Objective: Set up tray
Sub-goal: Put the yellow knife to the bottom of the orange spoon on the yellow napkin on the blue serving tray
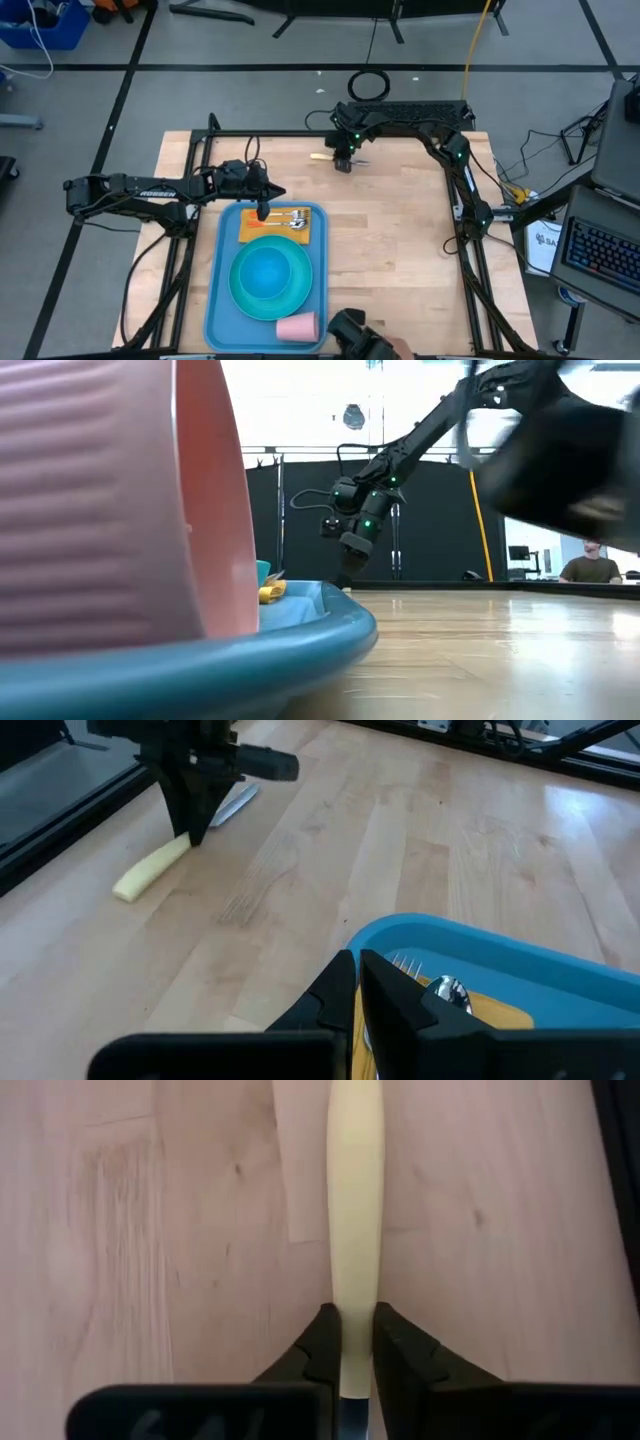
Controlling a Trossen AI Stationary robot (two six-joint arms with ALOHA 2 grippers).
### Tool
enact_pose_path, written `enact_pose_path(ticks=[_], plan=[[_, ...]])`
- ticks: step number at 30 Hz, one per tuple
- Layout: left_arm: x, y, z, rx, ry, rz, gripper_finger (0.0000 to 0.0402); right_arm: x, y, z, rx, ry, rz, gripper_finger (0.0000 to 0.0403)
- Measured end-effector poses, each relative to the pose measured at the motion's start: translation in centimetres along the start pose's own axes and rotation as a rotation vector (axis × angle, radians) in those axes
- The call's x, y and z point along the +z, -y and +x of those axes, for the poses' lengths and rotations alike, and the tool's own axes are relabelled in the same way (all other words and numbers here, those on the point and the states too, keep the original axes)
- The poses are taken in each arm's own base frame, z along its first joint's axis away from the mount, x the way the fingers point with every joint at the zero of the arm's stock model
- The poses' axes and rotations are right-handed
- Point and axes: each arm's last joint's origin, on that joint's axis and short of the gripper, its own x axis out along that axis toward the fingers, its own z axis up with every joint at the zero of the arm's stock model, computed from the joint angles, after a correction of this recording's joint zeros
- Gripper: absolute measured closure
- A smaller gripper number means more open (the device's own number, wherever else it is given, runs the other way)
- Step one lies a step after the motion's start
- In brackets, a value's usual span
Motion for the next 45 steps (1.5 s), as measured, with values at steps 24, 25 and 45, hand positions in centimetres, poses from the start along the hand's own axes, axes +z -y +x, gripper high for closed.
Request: enact_pose_path(ticks=[24,25,45], plan=[[-0.1,0.4,0.0,-0.016,-0.004,0.009,0.0376,1.7,-5.0,-4.1,-0.094,-0.013,0.032,0.0376],[0.0,0.4,0.0,-0.016,-0.003,0.009,0.0376,2.0,-5.3,-4.4,-0.098,0.002,0.021,0.0376],[0.2,0.3,0.0,0.024,0.025,-0.181,0.0376,5.6,-15.5,-3.8,-0.514,-0.086,-0.355,0.0376]])
